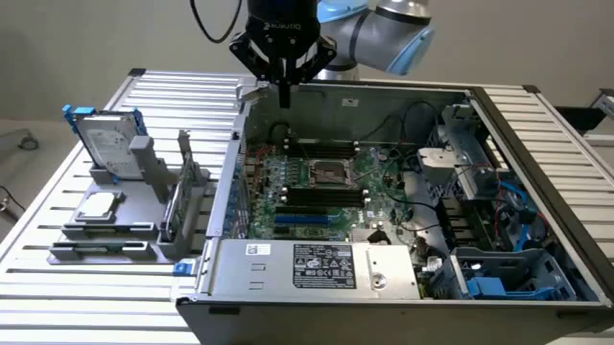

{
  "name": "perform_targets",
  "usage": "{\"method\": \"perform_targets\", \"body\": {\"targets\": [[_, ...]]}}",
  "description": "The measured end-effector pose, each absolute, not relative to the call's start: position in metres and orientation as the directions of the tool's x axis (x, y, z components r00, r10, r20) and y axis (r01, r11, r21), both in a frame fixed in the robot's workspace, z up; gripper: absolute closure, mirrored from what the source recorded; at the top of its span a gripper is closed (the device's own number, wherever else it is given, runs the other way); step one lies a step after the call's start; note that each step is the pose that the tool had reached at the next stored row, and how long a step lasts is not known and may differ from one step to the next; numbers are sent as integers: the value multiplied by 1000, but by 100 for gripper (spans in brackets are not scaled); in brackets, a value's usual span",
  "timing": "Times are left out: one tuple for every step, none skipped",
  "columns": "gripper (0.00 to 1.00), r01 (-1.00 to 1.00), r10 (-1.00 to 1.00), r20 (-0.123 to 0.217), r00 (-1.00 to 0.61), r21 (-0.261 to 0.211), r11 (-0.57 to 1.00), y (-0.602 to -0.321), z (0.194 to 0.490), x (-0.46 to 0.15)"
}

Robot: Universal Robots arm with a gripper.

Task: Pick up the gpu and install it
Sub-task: 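Reach for the gpu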

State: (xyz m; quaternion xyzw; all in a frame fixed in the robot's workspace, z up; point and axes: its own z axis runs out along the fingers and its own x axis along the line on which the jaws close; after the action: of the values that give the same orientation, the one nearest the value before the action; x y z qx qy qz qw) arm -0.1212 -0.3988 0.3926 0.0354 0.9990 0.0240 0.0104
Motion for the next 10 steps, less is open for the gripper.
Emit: {"method": "perform_targets", "body": {"targets": [[89, 70, 71, -19, -997, 49, 996, -399, 393, -121], [89, 70, 71, -19, -997, 49, 996, -399, 393, -121], [89, 70, 71, -19, -997, 49, 996, -399, 393, -121], [89, 70, 71, -19, -997, 49, 996, -399, 393, -121], [89, 70, 71, -19, -997, 49, 996, -399, 393, -121], [89, 70, 71, -19, -997, 49, 996, -399, 393, -121], [89, 70, 71, -19, -997, 49, 996, -399, 393, -121], [89, 70, 71, -19, -997, 49, 996, -399, 393, -121], [89, 70, 71, -19, -997, 49, 996, -399, 393, -121], [89, 70, 71, -19, -997, 49, 996, -399, 393, -121]]}}
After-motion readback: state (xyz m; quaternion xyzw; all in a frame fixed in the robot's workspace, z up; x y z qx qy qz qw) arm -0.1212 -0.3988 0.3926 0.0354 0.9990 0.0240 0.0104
